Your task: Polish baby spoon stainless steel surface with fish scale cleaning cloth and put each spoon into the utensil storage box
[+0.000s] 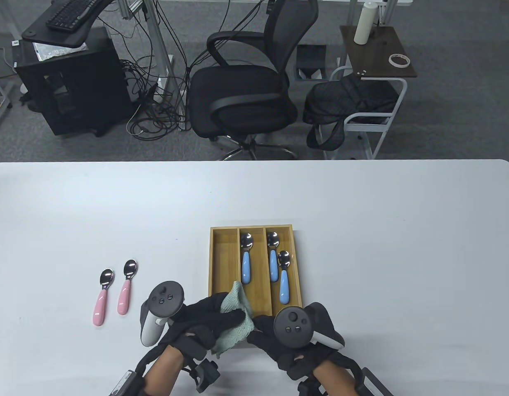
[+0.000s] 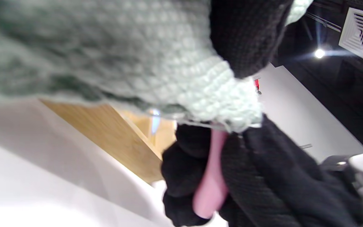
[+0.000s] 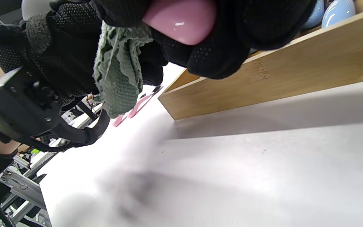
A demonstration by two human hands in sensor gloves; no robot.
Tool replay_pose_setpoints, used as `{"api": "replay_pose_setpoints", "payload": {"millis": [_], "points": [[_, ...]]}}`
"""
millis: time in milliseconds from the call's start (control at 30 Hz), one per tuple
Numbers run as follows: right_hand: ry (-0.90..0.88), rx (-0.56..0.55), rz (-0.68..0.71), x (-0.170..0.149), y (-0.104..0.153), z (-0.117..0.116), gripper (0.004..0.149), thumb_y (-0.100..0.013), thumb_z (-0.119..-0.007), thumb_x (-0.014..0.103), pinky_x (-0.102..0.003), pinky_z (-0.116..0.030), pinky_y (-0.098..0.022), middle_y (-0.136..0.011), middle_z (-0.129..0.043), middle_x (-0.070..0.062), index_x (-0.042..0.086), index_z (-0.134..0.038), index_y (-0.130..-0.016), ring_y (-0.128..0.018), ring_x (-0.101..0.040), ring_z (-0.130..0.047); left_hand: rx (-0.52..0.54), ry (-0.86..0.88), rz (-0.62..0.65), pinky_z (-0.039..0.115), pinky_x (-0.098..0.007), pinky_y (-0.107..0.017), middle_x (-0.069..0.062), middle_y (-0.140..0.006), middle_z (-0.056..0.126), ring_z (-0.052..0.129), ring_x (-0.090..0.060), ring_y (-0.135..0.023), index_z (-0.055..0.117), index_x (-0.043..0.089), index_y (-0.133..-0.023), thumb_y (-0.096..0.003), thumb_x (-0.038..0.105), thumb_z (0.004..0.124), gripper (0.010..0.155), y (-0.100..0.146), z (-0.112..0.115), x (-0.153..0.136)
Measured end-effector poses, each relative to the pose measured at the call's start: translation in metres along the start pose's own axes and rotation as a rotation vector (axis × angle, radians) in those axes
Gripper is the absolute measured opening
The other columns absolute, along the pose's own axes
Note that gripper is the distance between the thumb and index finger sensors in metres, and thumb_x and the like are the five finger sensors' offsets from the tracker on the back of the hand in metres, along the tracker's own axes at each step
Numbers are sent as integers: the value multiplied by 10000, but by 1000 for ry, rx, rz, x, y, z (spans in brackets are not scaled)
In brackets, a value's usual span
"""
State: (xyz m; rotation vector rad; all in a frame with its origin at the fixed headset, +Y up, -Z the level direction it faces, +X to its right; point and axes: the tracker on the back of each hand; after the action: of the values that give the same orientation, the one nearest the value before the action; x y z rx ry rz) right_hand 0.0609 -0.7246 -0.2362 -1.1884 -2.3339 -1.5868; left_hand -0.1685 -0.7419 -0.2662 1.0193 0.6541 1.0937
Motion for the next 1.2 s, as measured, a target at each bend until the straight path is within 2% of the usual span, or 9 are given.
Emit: {"api": "replay_pose_setpoints", "payload": {"millis": [167, 333, 533, 633, 733, 833, 933, 1100, 1200], "points": [[0, -7, 7, 2, -1, -1, 462, -644, -565, 438, -391, -835, -471, -855, -804, -57, 141, -593, -996, -608, -247, -940, 85, -92, 16, 895, -433, -501, -25, -755, 963, 1064, -194, -597, 787, 146, -905, -486, 512, 860, 562, 4, -1, 4], [21, -21, -14, 0, -3, -2, 471, -646, -550, 432, -391, -835, -468, -854, -803, -63, 126, -588, -1001, -605, -248, -940, 208, -296, 8, 927, -392, -440, 4, -634, 1026, 1101, -141, -491, 857, 111, -837, -544, 553, 708, 551, 8, 2, 11], [27, -55, -28, 0, -2, 0, 474, -646, -538, 431, -390, -832, -464, -850, -805, -66, 123, -589, -1003, -597, -245, -938, 143, -111, -16, 924, -415, -455, -64, -690, 1018, 1101, -191, -536, 829, 49, -885, -600, 471, 655, 538, 7, 0, 6], [12, -64, -28, -1, -2, 1, 474, -647, -532, 432, -386, -831, -457, -844, -804, -67, 122, -592, -1001, -585, -241, -936, 84, 43, -34, 910, -442, -481, -111, -754, 992, 1087, -242, -594, 797, 39, -929, -600, 431, 699, 521, 4, -2, 0], [34, -76, -24, 1, 1, 0, 470, -647, -531, 433, -386, -831, -456, -843, -803, -63, 128, -591, -999, -585, -242, -935, 20, 81, -27, 910, -453, -495, -132, -806, 970, 1080, -273, -628, 771, 69, -971, -571, 368, 805, 500, 2, -5, 0], [32, -79, -12, 5, 1, -1, 466, -646, -537, 435, -380, -834, -453, -839, -807, -57, 130, -595, -994, -581, -236, -938, 16, 59, -11, 917, -438, -494, -105, -806, 973, 1085, -251, -624, 778, 110, -965, -530, 369, 879, 516, 3, -8, 2], [-11, -67, -2, 8, 0, -3, 467, -646, -547, 438, -371, -844, -446, -828, -818, -57, 126, -605, -989, -569, -228, -949, 69, -52, 21, 922, -415, -477, -68, -761, 990, 1093, -208, -582, 804, 124, -931, -507, 427, 891, 528, 6, -10, 7], [-21, -66, 10, 12, 1, -4, 473, -646, -555, 437, -379, -856, -458, -818, -837, -60, 106, -628, -976, -582, -234, -966, 127, -260, 91, 919, -400, -457, -32, -681, 1006, 1091, -157, -521, 828, 106, -891, -550, 494, 764, 520, 10, -9, 19], [-39, -57, 22, 14, 2, -2, 479, -641, -576, 464, -368, -860, -445, -796, -859, -41, 118, -660, -962, -563, -225, -974, 140, -259, 99, 920, -401, -448, -24, -652, 1016, 1093, -153, -501, 845, 102, -874, -565, 501, 716, 521, 12, -10, 20]]}}
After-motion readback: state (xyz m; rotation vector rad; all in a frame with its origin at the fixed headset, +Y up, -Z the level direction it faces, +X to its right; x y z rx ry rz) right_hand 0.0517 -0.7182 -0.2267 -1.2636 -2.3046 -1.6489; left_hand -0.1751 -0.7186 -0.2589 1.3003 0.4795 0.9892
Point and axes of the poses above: the tracker on the back of each hand, its own x axis roughly to the thumb side, its own y axis roughly from the fingertips to the wrist, z = x × y
